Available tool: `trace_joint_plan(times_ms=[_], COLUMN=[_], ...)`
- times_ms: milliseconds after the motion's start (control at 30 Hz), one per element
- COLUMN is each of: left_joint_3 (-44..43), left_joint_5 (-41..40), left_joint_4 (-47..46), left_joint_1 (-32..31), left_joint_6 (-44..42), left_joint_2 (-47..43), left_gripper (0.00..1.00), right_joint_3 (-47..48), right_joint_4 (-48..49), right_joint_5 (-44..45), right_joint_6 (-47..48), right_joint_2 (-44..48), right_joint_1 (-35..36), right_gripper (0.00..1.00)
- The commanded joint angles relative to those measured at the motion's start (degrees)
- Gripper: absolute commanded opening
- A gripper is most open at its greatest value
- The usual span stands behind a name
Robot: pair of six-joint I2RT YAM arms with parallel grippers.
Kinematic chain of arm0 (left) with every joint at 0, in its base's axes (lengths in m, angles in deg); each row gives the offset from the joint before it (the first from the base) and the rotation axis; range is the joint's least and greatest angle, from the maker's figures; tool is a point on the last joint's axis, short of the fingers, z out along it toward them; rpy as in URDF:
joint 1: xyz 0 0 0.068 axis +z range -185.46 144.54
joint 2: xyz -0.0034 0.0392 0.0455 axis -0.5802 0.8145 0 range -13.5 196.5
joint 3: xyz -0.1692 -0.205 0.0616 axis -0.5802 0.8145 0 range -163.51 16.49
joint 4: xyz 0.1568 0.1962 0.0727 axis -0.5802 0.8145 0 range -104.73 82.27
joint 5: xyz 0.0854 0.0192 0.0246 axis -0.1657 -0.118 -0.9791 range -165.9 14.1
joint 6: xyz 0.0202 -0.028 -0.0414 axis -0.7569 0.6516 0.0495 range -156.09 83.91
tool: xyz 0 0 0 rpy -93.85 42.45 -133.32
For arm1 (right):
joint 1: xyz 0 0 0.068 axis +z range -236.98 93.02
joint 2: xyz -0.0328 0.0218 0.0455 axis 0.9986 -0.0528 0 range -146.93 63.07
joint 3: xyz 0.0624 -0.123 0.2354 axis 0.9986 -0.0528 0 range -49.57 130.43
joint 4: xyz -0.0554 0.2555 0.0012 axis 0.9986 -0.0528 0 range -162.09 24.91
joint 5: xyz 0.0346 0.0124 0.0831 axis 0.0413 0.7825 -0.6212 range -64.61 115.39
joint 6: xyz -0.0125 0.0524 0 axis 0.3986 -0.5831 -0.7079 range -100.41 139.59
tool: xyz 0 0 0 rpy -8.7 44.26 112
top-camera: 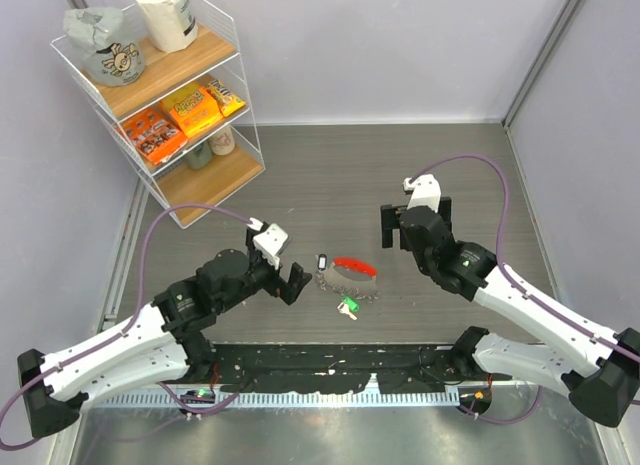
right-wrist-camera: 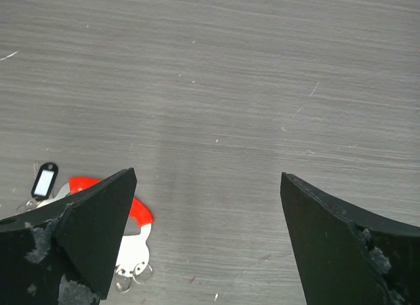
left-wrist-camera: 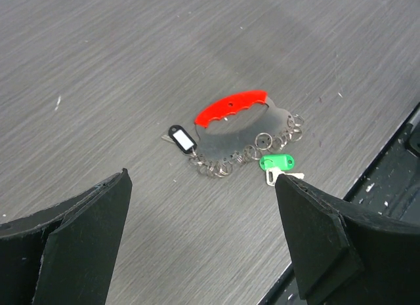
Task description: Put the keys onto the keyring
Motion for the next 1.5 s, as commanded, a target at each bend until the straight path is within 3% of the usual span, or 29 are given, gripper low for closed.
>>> trace_joint_plan(times_ms=[0,100,300,500,700,1033,1467], left_joint_3=[0.9,1.2,2.0,3.8,6.6,8.5,8.8], left_joint_5=[4.0,5.5,7.7,8.1,8.2,8.6,8.9], left_joint_4=[-2.0,-2.8,-4.9,-6.9,-9.3,-10.7,-10.5], left_joint_1=[0.0,0.0,-0.1,-0.1,-0.2,-0.2,-0.2], left_joint_6=[0.7,0.4,-0.8,-1.2,-1.2,-0.9,-0.9], left_joint_2=[-1.0,-1.4,-1.3,-0.9,-2.1,-4.5,-4.8], left_gripper=[1.0,1.0,1.0,1.0,1.0,1.0,1.0], right_joint_3=[-1.3,-4.2,-10.1,-12.9,-14.0,-18.3,-18.7], right_joint_4=[-3.6,-3.8,-3.7,-3.4,-3.8,-3.4,-4.1], right_joint_5=[-3.6,-7.8,-14.3,-16.0,-15.7,-15.3,-12.1], right_joint_6=[-3.1,-5.8,-10.8,-14.2,-16.1,-19.7,-24.8], right_joint_2=[2.6,3.6,2.2,2.7,2.9,1.1,-5.1], right_joint_1=[0.6,0.6,2.0,5.4,8.9,9.7,16.5], right_gripper=[0.95,0.9,0.7,0.66,0.52,0.45,0.47])
